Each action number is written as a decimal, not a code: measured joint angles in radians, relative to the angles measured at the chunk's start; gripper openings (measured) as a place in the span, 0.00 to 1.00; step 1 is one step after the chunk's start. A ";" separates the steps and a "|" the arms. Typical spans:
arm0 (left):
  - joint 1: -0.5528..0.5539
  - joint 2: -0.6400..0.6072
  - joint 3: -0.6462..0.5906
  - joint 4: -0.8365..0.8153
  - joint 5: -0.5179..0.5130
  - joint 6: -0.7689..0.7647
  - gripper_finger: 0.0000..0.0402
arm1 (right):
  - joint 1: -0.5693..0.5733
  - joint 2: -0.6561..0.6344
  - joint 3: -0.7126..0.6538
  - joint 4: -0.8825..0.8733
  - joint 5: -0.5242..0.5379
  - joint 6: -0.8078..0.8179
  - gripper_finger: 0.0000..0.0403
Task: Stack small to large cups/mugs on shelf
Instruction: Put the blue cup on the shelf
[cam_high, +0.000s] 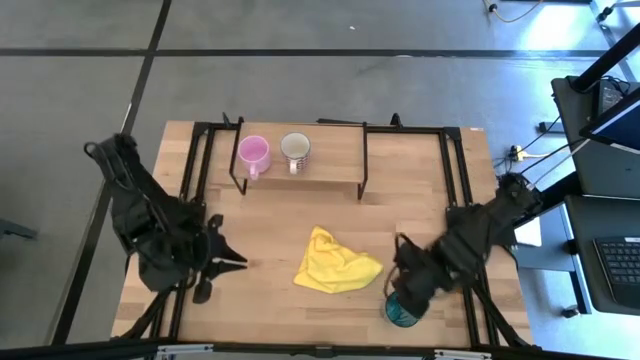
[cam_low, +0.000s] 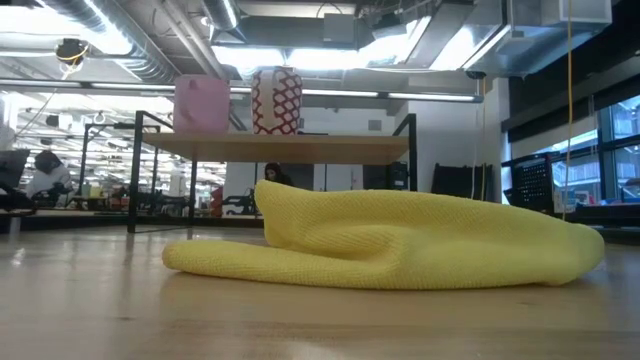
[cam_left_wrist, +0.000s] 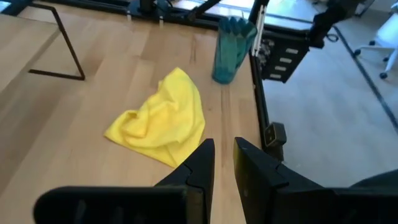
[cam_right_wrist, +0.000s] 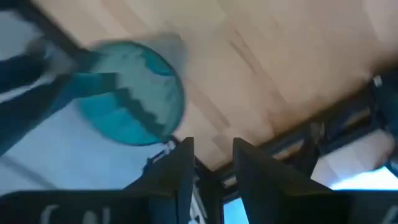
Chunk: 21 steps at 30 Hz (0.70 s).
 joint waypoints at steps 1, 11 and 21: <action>-0.005 0.009 0.000 0.000 -0.001 0.000 0.13 | 0.024 0.001 -0.023 0.003 0.017 0.050 0.28; -0.005 0.016 0.000 -0.010 0.004 0.005 0.13 | 0.110 0.001 -0.124 0.129 0.242 0.386 0.55; -0.006 0.017 0.000 -0.016 0.007 -0.023 0.13 | 0.134 0.027 -0.125 0.117 0.198 0.412 0.66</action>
